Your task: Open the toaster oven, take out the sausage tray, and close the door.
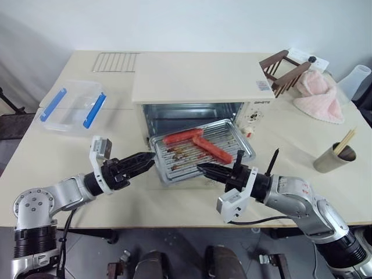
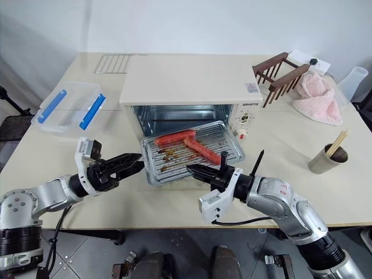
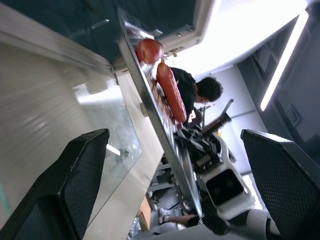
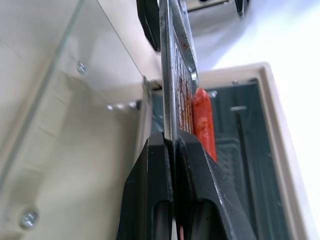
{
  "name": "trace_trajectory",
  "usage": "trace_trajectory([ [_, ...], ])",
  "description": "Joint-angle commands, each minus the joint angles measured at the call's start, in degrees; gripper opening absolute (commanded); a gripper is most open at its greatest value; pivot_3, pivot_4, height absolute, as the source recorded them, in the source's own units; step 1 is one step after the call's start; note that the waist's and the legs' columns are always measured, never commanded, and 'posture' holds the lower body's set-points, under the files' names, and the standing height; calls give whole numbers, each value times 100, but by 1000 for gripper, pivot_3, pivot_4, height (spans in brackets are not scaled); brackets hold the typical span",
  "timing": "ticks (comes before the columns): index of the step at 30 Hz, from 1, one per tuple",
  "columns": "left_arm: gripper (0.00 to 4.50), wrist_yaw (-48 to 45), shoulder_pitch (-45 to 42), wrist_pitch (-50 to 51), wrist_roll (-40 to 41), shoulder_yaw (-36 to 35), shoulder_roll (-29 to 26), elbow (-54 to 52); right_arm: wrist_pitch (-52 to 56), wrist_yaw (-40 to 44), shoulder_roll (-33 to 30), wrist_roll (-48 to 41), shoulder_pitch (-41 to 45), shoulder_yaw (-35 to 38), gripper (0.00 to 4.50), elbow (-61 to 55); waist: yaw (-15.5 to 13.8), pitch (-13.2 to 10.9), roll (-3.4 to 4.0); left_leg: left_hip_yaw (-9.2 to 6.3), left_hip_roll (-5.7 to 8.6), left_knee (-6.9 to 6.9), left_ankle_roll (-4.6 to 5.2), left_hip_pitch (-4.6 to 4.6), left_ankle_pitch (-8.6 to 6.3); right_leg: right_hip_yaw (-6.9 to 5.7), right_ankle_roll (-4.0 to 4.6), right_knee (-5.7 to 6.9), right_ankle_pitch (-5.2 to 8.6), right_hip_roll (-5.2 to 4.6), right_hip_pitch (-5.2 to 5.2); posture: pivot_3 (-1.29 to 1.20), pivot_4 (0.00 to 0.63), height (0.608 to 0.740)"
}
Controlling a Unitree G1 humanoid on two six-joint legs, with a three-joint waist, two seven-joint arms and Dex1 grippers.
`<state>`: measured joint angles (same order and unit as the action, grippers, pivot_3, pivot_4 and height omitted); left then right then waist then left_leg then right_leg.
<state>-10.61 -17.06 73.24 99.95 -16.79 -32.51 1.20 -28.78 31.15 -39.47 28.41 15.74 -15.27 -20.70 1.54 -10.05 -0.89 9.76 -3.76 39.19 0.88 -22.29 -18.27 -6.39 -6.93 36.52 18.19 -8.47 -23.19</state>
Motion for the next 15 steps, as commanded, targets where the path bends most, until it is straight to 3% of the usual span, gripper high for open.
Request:
trace_trajectory([
  [1, 4312, 542, -41, 27, 741, 575, -38, -40, -102, 63, 34, -194, 149, 54, 19, -163, 1, 0, 0, -2, 2, 1, 0, 0, 0, 8, 0, 0, 0, 0, 2, 0, 150, 740],
  [6, 3117, 1122, -127, -244, 1285, 1002, -99, -30, -70, 122, 82, -237, 266, 32, 0, -137, 4, 0, 0, -2, 3, 1, -2, 4, 1, 15, 1, 1, 0, 5, 3, 0, 150, 740],
  [15, 602, 1500, -285, -463, 1305, 868, 370, -86, -42, 342, 113, -493, 288, 9, 0, -94, -4, 0, 0, 1, 8, 2, -1, 5, 2, 14, 1, -10, 0, 7, 13, 0, 150, 740],
])
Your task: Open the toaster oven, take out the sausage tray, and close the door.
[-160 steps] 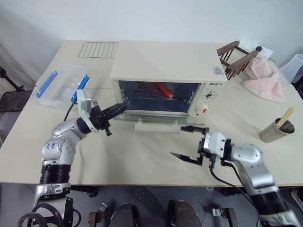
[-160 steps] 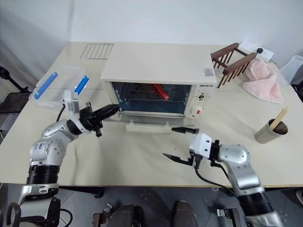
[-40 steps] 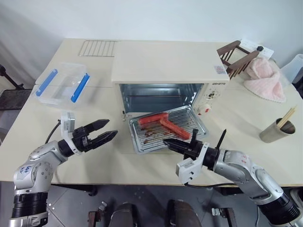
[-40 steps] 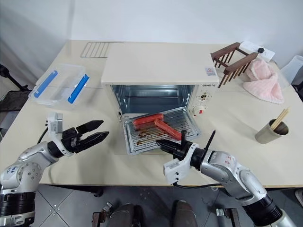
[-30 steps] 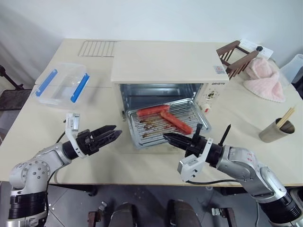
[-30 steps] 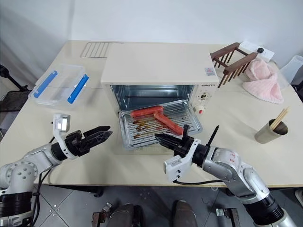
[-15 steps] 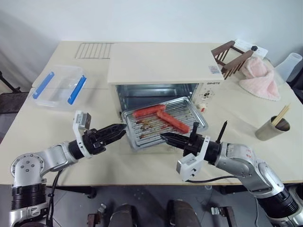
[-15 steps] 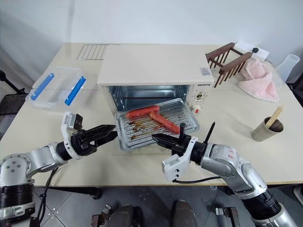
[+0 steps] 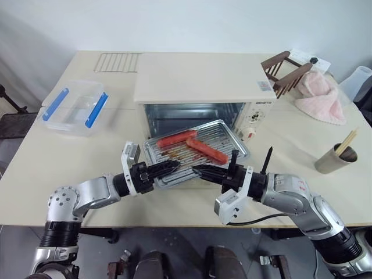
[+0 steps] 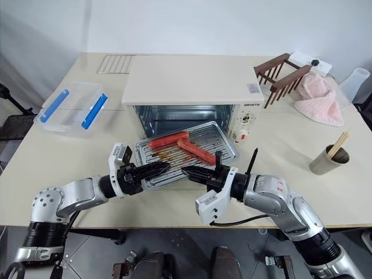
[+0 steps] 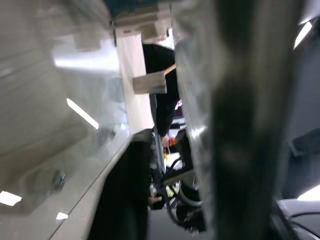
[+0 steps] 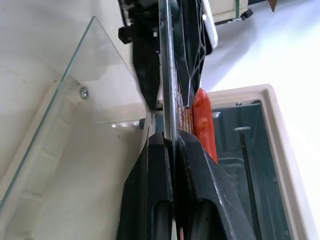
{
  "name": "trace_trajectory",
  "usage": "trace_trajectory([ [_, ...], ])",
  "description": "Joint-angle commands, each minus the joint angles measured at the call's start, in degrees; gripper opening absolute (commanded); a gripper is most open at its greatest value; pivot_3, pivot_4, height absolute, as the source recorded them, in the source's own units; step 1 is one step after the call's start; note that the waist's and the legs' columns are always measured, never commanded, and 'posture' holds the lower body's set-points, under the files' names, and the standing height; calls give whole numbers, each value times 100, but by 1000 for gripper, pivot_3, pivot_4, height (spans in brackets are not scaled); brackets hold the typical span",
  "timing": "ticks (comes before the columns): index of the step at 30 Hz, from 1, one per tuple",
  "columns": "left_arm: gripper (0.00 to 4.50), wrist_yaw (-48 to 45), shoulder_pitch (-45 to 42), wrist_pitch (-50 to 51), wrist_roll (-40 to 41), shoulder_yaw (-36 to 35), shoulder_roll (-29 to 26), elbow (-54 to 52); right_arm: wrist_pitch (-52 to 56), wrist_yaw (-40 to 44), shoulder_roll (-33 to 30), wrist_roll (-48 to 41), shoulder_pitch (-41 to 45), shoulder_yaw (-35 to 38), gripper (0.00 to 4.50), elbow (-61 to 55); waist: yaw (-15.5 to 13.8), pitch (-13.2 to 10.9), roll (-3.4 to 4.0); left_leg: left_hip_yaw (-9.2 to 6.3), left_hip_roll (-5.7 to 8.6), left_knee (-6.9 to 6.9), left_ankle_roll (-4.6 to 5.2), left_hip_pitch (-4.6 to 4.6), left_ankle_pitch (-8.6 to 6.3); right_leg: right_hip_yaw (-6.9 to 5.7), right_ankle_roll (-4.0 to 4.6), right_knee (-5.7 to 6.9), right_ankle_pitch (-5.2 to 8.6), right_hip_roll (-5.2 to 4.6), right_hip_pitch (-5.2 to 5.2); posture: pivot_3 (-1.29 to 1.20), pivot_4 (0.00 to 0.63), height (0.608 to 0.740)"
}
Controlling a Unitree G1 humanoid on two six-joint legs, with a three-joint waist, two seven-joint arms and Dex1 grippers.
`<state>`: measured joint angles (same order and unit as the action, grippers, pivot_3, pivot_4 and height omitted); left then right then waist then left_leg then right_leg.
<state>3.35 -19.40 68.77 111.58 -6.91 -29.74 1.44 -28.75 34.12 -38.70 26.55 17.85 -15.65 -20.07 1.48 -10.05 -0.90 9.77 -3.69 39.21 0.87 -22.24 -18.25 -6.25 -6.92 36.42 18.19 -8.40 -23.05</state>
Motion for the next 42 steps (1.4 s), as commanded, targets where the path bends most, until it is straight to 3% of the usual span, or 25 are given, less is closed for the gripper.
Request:
trace_trajectory([
  [1, 318, 147, -50, -16, 142, -140, 136, -146, -22, 92, 46, -385, 66, 41, 0, -151, 3, 0, 0, 0, 0, 0, 0, 2, 0, 0, 0, -1, 0, 0, 2, 0, 150, 740],
  [2, 49, 179, -49, -12, 142, -159, 169, -170, -9, 127, 56, -434, 58, 43, 0, -147, 3, 0, 0, 0, 0, 0, 0, 3, 0, -1, 0, -1, 0, 1, 3, 0, 150, 740],
  [4, 6, 183, -40, 66, 142, -191, 226, -209, 43, 204, 89, -638, 26, 58, 0, -131, 3, 0, 0, -2, -2, 0, 0, 4, 0, -1, 0, 0, 0, 2, 3, 0, 150, 740],
  [12, 0, 355, 222, 57, 142, -624, 474, -455, -22, 487, -198, -1503, -199, 380, 2457, -151, 2, 0, 0, -4, -2, 0, 0, 6, 0, -2, 0, -4, 0, 2, 9, 0, 150, 740],
  [18, 0, 472, 573, 39, 142, -952, 415, -654, 303, 1080, -732, -2935, -828, 758, 4462, -330, -6, 0, 0, -12, -2, -2, 1, 8, 0, -7, 0, -36, 0, 4, 30, 0, 150, 740],
  [23, 0, 232, 985, 157, 142, -1205, 139, -732, 1163, 1406, -999, -4110, -1221, 1253, 4462, -529, 5, 0, 0, -15, -4, -3, 1, 12, -1, -7, 1, -47, 0, 5, 34, 0, 150, 740],
  [27, 0, -566, 1462, 567, 142, -1378, -418, -579, 2419, 1527, -1110, -5024, -1257, 1714, 4462, -340, 11, -1, 2, -13, -6, -3, 2, 16, -1, -6, 6, -47, 3, 6, 33, 0, 150, 740],
  [31, 0, -1130, 1861, 655, 142, -1530, -784, -490, 3009, 1567, -1029, -5298, -1211, 2005, 4462, 56, -6, -1, 3, -13, -5, -5, 4, 14, -3, -5, 10, -51, 5, 3, 30, 0, 150, 740],
  [35, 0, -1791, 2431, 674, 142, -2163, -895, -391, 3129, 1725, -964, -5147, -1072, 2061, 3543, 748, -8, -2, 3, -13, -6, -5, 9, 12, -6, -4, 11, -54, 6, -9, 30, 0, 150, 740],
  [42, 0, -2138, 4034, 420, 142, -3201, -551, -710, 2919, 2107, -821, -4736, -980, 1869, 1067, 1759, 34, -3, 5, -5, -13, -12, 5, 12, -9, -4, 16, -54, 9, -6, 19, 0, 150, 740],
])
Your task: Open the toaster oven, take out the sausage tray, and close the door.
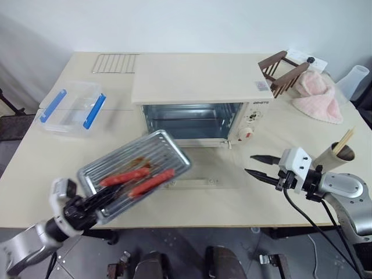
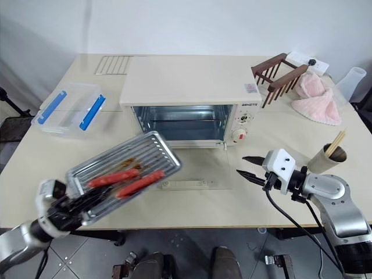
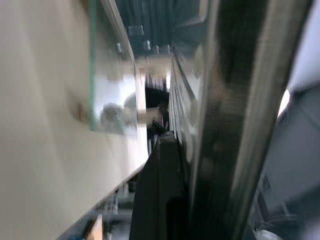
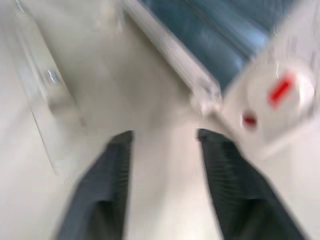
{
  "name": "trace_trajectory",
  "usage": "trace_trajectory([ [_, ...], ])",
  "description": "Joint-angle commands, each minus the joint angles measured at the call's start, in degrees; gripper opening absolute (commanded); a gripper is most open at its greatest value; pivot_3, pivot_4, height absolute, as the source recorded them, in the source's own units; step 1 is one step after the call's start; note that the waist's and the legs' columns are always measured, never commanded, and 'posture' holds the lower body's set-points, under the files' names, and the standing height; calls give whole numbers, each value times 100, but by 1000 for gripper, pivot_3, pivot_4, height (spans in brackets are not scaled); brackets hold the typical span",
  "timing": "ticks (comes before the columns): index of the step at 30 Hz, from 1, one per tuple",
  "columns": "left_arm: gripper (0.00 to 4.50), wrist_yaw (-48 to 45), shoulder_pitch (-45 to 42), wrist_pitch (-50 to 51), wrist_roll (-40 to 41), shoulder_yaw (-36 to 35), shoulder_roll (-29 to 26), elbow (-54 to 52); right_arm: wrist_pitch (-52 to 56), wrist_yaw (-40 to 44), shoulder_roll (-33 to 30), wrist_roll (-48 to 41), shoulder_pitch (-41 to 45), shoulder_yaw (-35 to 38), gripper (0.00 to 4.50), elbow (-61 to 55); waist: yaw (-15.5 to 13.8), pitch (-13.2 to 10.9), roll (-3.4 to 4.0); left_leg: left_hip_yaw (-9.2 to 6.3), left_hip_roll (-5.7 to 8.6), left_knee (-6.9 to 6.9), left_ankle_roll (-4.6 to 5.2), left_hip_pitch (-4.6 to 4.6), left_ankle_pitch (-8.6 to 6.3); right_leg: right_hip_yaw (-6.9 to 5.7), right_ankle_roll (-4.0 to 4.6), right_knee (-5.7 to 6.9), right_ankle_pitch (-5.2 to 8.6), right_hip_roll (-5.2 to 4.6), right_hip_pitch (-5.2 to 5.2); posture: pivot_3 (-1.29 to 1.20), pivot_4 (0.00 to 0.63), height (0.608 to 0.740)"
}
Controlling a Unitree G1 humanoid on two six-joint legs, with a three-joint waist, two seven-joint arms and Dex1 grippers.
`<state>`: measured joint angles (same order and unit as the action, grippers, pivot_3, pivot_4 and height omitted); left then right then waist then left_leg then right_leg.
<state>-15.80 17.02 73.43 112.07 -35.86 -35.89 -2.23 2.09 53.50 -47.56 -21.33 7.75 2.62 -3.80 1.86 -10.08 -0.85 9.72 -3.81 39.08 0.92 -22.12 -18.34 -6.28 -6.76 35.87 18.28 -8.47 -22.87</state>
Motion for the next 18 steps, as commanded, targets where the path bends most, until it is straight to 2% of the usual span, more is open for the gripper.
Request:
trace_trajectory([
  [1, 0, -224, 573, -134, 93, -422, 202, -406, -208, 211, 132, 72, 75, 35, 721, 282, -10, -1, 1, 0, -2, 0, -1, 0, 0, 0, 0, 0, 0, 0, 0, 0, 150, 740],
  [3, 0, -150, 804, -363, 93, -664, 534, -514, -290, 284, 238, 154, 179, 3, 44, 563, -26, -1, 2, 0, -4, 0, 0, 0, -1, 4, 1, -1, 0, -5, -1, 0, 150, 740],
  [9, 0, 206, 865, -882, 93, -1077, 1430, -877, -188, 419, 434, 326, 464, -133, 16, 1024, -25, -1, 2, -8, -2, 2, 3, -2, -4, 5, 2, -3, 1, -19, 4, 0, 150, 740],
  [13, 0, 757, 412, -1494, 93, -1325, 2248, -1263, -313, 847, 706, 55, 583, -156, 16, 1180, -23, -1, 2, -6, -2, 2, 3, -1, -6, 3, 1, -5, 0, -16, 7, 0, 150, 740],
  [18, 0, 1715, -344, -1966, 93, -1626, 2764, -1317, -96, 1285, 886, -180, 666, -191, 16, 1155, -30, 1, -2, -7, 2, 5, 7, 0, -4, -2, -3, -3, -2, -11, 14, 0, 150, 740],
])
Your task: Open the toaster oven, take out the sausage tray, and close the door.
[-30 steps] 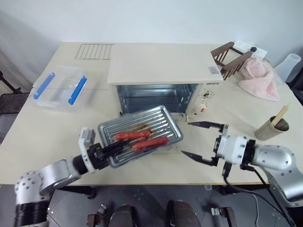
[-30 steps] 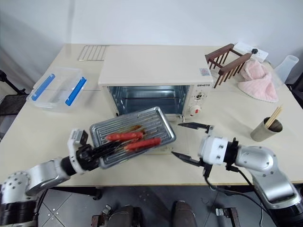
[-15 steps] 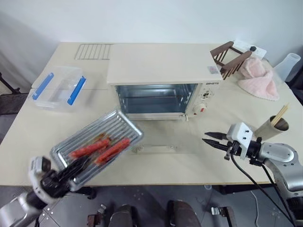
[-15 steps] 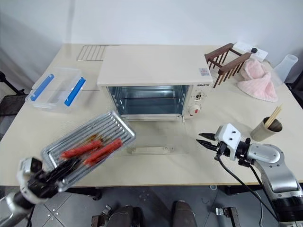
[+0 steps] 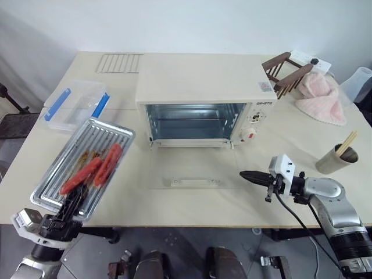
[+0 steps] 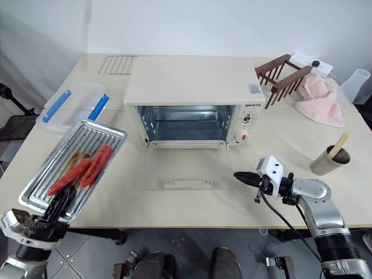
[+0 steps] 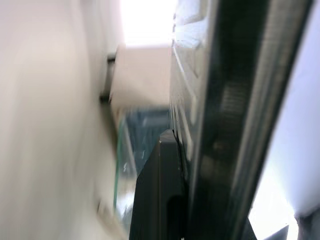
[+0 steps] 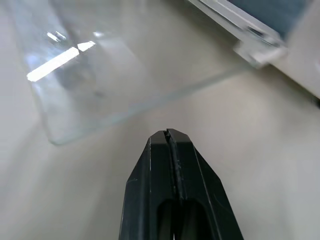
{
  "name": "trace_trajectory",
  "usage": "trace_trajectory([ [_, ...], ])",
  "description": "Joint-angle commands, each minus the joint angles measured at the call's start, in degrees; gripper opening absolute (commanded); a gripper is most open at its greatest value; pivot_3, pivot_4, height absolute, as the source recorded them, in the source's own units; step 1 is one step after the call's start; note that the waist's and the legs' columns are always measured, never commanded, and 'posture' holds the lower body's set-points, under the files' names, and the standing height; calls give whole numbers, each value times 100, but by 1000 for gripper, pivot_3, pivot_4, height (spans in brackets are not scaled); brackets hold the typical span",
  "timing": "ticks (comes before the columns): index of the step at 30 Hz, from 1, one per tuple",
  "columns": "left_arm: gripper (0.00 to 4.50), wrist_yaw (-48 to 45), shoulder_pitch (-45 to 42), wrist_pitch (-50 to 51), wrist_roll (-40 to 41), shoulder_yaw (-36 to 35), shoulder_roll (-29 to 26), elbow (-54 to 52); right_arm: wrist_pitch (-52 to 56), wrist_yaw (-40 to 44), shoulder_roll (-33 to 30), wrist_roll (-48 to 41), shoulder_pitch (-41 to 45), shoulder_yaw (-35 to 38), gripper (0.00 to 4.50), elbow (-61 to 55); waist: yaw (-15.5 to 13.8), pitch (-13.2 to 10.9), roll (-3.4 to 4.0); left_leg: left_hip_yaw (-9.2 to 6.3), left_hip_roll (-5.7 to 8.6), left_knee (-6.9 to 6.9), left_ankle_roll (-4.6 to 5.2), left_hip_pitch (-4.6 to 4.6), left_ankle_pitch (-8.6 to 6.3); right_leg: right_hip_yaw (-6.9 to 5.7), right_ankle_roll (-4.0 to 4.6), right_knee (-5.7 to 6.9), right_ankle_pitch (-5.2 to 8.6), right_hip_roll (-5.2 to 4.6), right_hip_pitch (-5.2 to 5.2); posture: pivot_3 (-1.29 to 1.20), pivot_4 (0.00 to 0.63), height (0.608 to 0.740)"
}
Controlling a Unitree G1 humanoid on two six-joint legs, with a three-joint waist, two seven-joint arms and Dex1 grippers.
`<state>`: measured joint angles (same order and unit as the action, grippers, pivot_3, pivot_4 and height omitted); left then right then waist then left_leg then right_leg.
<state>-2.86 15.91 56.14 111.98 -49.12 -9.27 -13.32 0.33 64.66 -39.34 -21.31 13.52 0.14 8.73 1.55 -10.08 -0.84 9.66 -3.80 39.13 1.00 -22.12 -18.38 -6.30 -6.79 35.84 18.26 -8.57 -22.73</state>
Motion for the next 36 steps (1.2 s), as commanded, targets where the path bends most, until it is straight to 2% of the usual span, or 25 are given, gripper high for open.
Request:
trace_trajectory([
  [1, 0, 543, -303, -209, 102, -322, 114, -169, 159, 211, 69, -193, 95, 44, 16, -109, 0, 2, -3, -1, 0, 2, 1, 0, 0, -3, 0, -1, 0, 2, 2, 0, 150, 740],
  [12, 0, 1437, -1080, -85, 102, -489, 285, 11, 825, 249, 292, -780, -72, 320, 16, -876, -9, 2, -4, -1, 4, 2, 3, 0, -1, -5, -1, -1, 0, 4, 2, 0, 150, 740],
  [21, 0, 1290, -1150, 319, 102, -565, 113, 167, 1221, 70, 363, -1725, -159, 1049, 16, -1590, -13, 2, -5, -1, 8, 1, 3, -2, -2, -7, -1, -4, 0, 6, 2, 0, 150, 740],
  [25, 0, 1163, -1155, 436, 102, -600, 52, 215, 1645, -293, 528, -2252, 175, 1294, 16, -1729, -7, 2, -5, -1, 5, 1, 2, -2, -3, -5, -1, -4, 0, 5, 2, 0, 150, 740],
  [29, 0, 959, -1083, 630, 102, -572, -170, 322, 2730, -878, 612, -3254, 638, 1530, 16, -1773, -2, 2, -5, -2, 0, 0, 1, -1, -3, -5, 0, -3, 0, 6, -1, 0, 150, 740],
  [31, 0, 809, -1042, 755, 102, -551, -315, 394, 2938, -1245, 732, -3534, 849, 1693, 16, -1743, -5, 2, -4, -2, -4, -2, 1, -4, -4, -3, 0, -2, 0, 6, -6, 0, 150, 740],
  [33, 0, 636, -952, 916, 102, -497, -514, 494, 2938, -1373, 746, -3478, 903, 1747, 16, -1773, -6, 2, -5, -2, -4, -4, 1, -5, -4, -4, 0, -4, 0, 5, -7, 0, 150, 740],
  [36, 0, 47, -572, 1372, 102, -257, -1074, 669, 2790, -974, 468, -3121, 541, 1572, 529, -2183, -36, 2, -4, -4, -2, -5, 2, -9, -8, -4, 0, -7, 0, 4, -9, 0, 150, 740],
])
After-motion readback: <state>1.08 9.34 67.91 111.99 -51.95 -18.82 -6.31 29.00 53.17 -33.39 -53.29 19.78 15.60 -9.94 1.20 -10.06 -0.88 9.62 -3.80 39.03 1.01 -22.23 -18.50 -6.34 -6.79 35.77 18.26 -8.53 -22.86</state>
